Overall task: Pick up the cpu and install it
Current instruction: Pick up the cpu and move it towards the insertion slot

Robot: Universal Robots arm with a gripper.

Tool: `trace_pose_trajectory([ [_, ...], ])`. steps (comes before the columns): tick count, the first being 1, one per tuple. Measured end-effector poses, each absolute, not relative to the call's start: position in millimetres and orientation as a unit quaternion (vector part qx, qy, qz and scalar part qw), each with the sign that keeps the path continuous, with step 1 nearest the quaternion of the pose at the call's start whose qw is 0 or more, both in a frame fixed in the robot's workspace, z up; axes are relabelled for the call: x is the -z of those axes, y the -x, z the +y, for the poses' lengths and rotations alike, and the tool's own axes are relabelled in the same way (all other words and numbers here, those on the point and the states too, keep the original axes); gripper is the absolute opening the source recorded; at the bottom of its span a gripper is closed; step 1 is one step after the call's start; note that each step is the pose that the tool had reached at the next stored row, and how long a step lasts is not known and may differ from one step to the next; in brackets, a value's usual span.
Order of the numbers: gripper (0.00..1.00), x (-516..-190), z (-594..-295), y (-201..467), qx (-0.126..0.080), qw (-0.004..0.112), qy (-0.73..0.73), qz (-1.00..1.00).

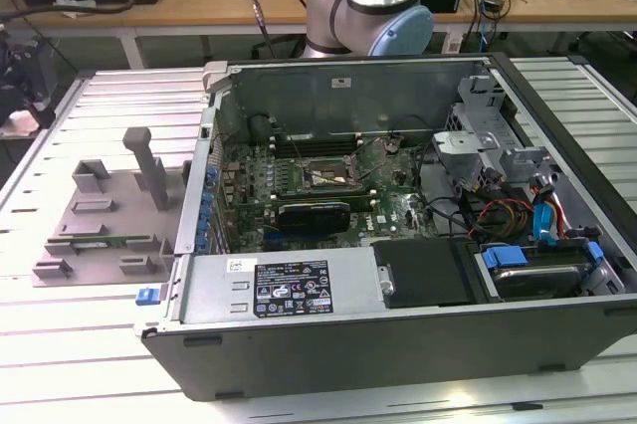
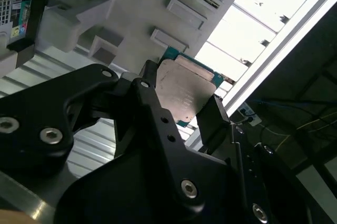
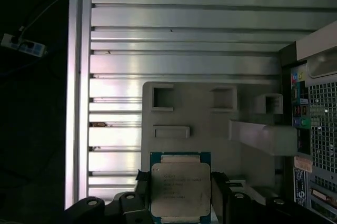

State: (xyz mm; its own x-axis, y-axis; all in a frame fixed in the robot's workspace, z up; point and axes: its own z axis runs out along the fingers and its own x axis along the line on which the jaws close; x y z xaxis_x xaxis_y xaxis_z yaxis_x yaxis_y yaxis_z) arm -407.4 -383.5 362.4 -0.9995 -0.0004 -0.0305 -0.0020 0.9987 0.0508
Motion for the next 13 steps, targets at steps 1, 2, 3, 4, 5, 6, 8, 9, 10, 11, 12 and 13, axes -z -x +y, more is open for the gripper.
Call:
trace_pose_trajectory([
  [1, 0.55, -366, -383, 407, -0.025, 0.015, 0.001, 1.0],
  [2, 0.55, -370, -383, 407, -0.025, 0.015, 0.001, 1.0],
  [3, 0.55, -371, -383, 407, -0.025, 0.015, 0.001, 1.0],
  [4, 0.55, -373, -383, 407, -0.025, 0.015, 0.001, 1.0],
  [5, 0.55, -375, -383, 407, -0.025, 0.015, 0.001, 1.0],
  [6, 0.55, -379, -383, 407, -0.025, 0.015, 0.001, 1.0],
  [8, 0.55, -383, -383, 407, -0.025, 0.015, 0.001, 1.0],
  [9, 0.55, -387, -383, 407, -0.025, 0.015, 0.001, 1.0],
  [10, 0.55, -389, -383, 407, -0.025, 0.015, 0.001, 1.0],
  [11, 0.55, -391, -383, 407, -0.025, 0.015, 0.001, 1.0],
  [12, 0.55, -393, -383, 407, -0.025, 0.015, 0.001, 1.0],
  [13, 0.55, -394, -383, 407, -0.025, 0.015, 0.001, 1.0],
])
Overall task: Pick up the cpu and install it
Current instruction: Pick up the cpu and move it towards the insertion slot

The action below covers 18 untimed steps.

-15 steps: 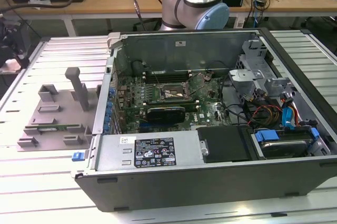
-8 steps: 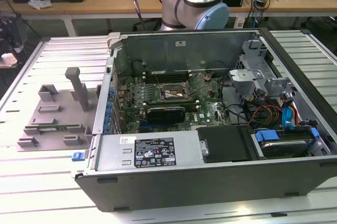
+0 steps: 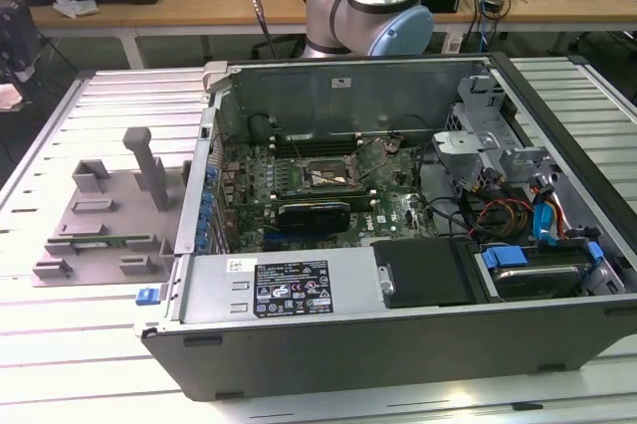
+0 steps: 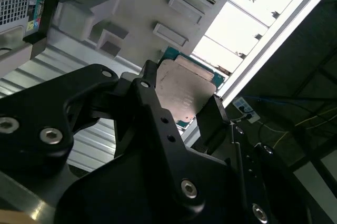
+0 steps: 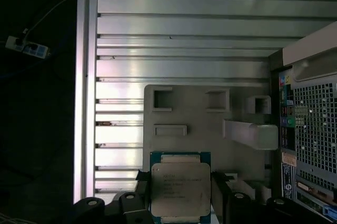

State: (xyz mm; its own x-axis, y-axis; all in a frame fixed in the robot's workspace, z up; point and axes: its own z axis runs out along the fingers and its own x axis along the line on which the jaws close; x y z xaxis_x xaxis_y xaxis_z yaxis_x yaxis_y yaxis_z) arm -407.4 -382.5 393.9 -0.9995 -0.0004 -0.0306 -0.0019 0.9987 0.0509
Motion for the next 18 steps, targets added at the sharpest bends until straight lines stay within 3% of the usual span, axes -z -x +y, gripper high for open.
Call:
trace_pose_trajectory([
  [18, 0.55, -394, -382, 355, -0.025, 0.015, 0.001, 1.0],
])
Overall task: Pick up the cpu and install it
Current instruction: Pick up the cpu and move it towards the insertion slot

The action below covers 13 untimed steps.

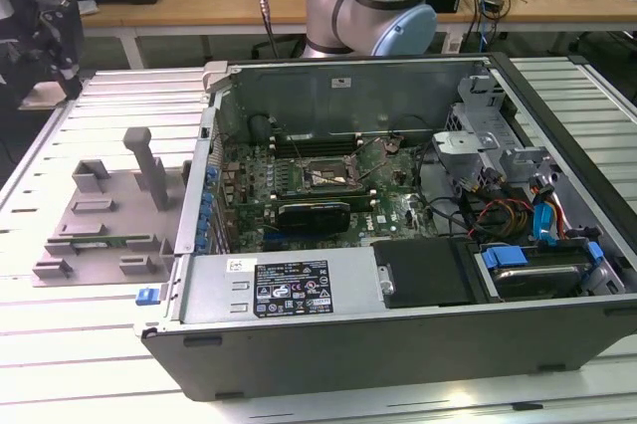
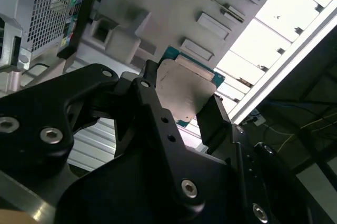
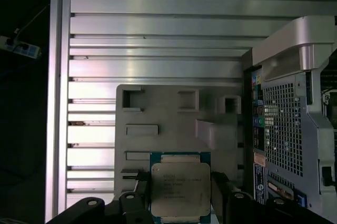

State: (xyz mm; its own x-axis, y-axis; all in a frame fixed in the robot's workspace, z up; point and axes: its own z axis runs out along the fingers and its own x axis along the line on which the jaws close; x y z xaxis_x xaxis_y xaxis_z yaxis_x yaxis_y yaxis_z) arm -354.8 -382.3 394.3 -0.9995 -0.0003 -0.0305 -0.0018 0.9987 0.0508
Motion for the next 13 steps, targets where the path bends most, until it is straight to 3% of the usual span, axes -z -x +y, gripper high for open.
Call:
trace_pose_trajectory([
  [13, 0.55, -394, -382, 303, -0.025, 0.015, 0.001, 1.0],
])
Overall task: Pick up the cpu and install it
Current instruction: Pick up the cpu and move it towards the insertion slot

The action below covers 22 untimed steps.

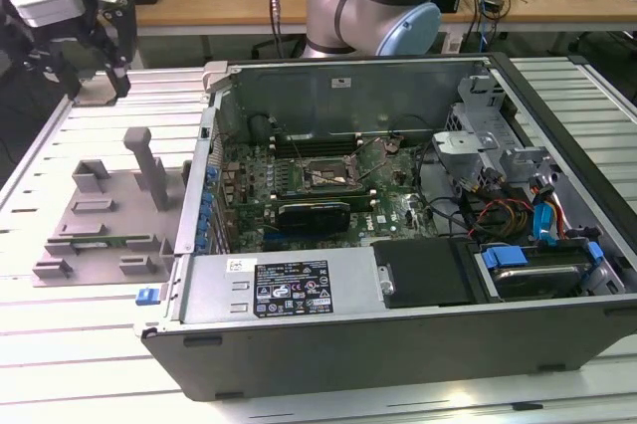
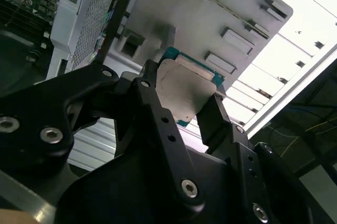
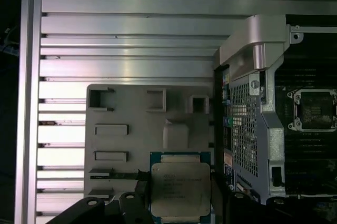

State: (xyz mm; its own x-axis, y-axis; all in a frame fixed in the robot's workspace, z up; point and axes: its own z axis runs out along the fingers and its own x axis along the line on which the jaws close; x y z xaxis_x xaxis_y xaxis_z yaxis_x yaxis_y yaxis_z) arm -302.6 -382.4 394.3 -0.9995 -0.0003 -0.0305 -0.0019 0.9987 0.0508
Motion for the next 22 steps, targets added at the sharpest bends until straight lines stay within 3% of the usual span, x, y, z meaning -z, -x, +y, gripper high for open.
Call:
trace_pose_trajectory([
  [22, 0.55, -394, -382, 240, -0.025, 0.015, 0.001, 1.0],
])
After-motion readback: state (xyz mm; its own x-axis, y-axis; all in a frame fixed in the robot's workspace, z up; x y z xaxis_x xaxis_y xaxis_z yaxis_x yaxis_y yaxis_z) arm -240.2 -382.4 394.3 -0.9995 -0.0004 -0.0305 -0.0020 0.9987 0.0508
